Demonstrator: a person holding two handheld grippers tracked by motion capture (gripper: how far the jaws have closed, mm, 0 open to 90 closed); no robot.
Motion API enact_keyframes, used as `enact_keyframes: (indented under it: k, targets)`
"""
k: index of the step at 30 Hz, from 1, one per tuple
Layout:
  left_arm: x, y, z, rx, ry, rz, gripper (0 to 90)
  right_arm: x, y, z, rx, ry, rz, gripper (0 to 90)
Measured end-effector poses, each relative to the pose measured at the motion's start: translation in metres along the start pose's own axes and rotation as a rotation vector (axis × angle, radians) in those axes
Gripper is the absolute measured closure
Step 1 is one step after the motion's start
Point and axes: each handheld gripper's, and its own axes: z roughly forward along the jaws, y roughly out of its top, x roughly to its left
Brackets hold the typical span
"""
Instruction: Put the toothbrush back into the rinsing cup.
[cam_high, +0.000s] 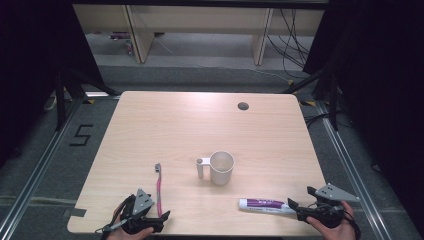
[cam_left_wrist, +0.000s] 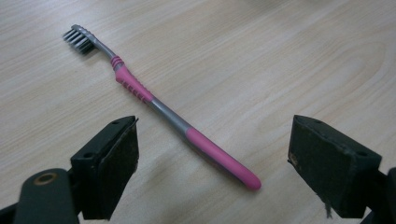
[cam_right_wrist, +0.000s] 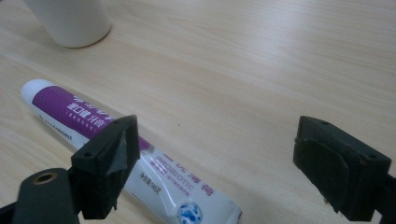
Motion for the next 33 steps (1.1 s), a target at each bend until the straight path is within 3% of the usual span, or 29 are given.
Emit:
enact_keyframes:
  k: [5, 7, 9, 14, 22, 30, 33]
  targets:
    - [-0.002, -0.001, 0.000, -0.028, -0.009, 0.020, 15.0, 0.000, 0.000, 0.000, 0.000, -0.003, 0.004, 15.7]
    - [-0.002, -0.001, 0.000, -0.030, -0.010, 0.011, 15.0, -0.001, 0.001, 0.000, 0.006, -0.002, 0.001, 15.8]
    - [-0.002, -0.001, 0.000, -0.029, -0.009, -0.003, 15.0, -0.001, 0.000, 0.000, 0.001, 0.001, -0.002, 15.9]
    - [-0.003, 0.000, 0.000, -0.016, -0.028, 0.014, 15.1, -0.001, 0.000, 0.000, 0.007, -0.003, -0.007, 16.3]
    - [-0.003, 0.005, 0.003, -0.008, -0.013, 0.046, 15.1, -0.001, 0.000, 0.002, 0.019, -0.014, -0.005, 16.3]
    - [-0.002, 0.014, 0.007, -0.007, -0.004, 0.042, 15.1, -0.002, 0.000, 0.002, 0.027, -0.011, -0.007, 16.0]
    - [0.000, 0.020, 0.008, 0.016, -0.001, 0.047, 15.2, -0.003, 0.001, 0.001, 0.014, -0.009, -0.006, 15.9]
